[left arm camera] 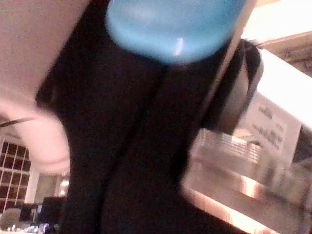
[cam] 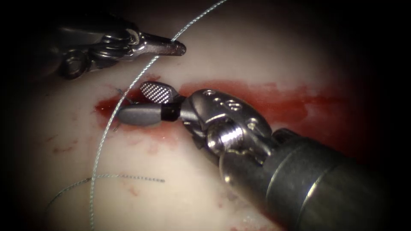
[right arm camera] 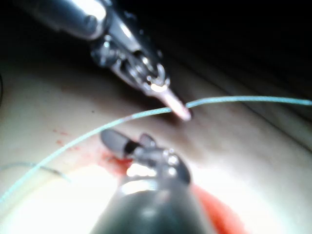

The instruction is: Wound Closure

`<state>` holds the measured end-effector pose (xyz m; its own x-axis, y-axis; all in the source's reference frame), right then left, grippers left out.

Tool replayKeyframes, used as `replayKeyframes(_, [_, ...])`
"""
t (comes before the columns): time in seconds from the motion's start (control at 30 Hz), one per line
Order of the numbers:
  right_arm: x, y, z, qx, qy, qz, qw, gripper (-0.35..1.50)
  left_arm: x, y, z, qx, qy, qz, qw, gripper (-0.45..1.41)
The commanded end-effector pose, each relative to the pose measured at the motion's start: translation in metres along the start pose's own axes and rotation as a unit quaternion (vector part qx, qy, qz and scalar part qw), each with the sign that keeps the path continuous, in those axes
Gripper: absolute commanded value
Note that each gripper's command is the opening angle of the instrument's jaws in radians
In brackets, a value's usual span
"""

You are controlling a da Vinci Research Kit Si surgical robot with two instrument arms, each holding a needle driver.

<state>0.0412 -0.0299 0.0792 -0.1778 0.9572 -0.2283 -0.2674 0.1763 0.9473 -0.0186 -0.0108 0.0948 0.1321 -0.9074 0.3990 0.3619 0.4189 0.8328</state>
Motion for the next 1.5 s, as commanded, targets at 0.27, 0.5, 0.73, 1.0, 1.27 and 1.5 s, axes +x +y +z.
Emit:
replayKeyframes(0.27, [0.0002, -0.0006, -0.0008, 0.040, -0.068, 0.120, 0.990, 1.06, -0.0014, 0.0019, 0.0000, 0.033, -0.066, 0.045, 0.996, -0.45])
replayKeyframes(0.5, [-0.0015, -0.0021, 0.0000, 0.053, -0.098, 0.127, 0.986, 1.08, -0.0021, 0.0019, -0.0007, 0.033, -0.080, 0.042, 0.995, -0.45])
replayKeyframes(0.73, [-0.0043, -0.0036, 0.0010, 0.065, -0.132, 0.135, 0.980, 0.98, -0.0025, 0.0022, -0.0013, 0.031, -0.088, 0.040, 0.995, -0.45])
replayKeyframes(1.0, [-0.0073, -0.0045, 0.0024, 0.075, -0.159, 0.128, 0.976, 1.11, -0.0028, 0.0022, -0.0014, 0.031, -0.090, 0.038, 0.995, -0.45])
replayKeyframes(1.27, [-0.0092, -0.0054, 0.0031, 0.082, -0.184, 0.127, 0.971, 0.91, -0.0030, 0.0021, -0.0015, 0.032, -0.090, 0.037, 0.995, -0.45])
replayKeyframes(1.5, [-0.0095, -0.0053, 0.0028, 0.098, -0.220, 0.126, 0.962, 0.00, -0.0033, 0.0021, -0.0019, 0.029, -0.092, 0.032, 0.995, -0.45])
